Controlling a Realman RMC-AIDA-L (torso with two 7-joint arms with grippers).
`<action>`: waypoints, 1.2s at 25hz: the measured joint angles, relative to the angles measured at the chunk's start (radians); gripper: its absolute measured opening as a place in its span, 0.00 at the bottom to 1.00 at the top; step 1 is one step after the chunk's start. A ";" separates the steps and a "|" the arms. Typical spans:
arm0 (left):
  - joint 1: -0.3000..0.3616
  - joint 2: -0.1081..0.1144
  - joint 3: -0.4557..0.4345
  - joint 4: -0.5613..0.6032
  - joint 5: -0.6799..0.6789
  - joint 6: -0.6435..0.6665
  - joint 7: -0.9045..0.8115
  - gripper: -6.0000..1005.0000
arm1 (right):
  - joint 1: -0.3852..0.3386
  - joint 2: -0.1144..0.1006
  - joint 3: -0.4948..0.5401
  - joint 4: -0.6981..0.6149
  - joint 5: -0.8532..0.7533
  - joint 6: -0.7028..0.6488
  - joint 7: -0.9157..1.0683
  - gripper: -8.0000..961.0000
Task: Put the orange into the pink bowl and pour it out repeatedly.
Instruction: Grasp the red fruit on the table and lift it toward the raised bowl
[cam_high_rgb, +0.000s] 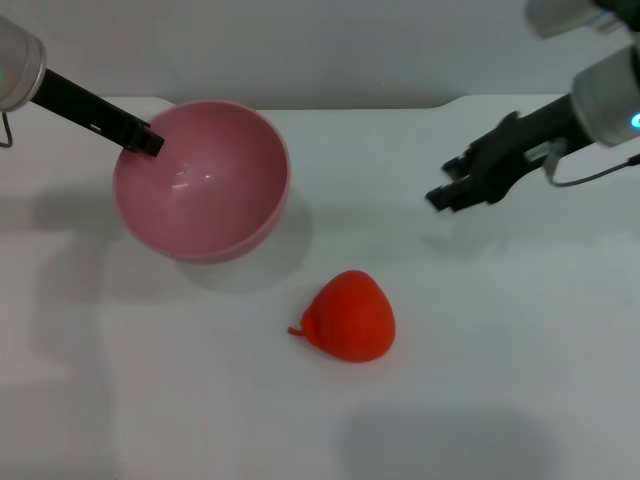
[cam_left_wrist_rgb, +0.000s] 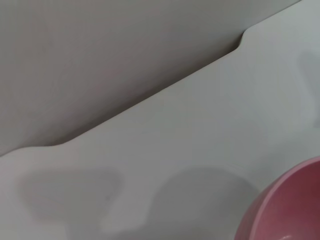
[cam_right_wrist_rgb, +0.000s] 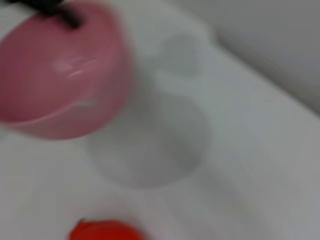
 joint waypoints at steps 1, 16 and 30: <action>0.000 0.000 0.000 -0.001 0.000 0.000 0.000 0.05 | 0.006 0.018 -0.017 -0.030 -0.021 -0.022 -0.008 0.51; 0.018 -0.001 0.003 -0.006 0.001 0.012 0.000 0.05 | 0.092 0.091 -0.271 0.043 -0.003 0.046 -0.013 0.56; 0.031 -0.003 0.014 -0.014 0.001 0.009 0.005 0.05 | 0.131 0.099 -0.394 0.172 0.055 0.143 0.014 0.65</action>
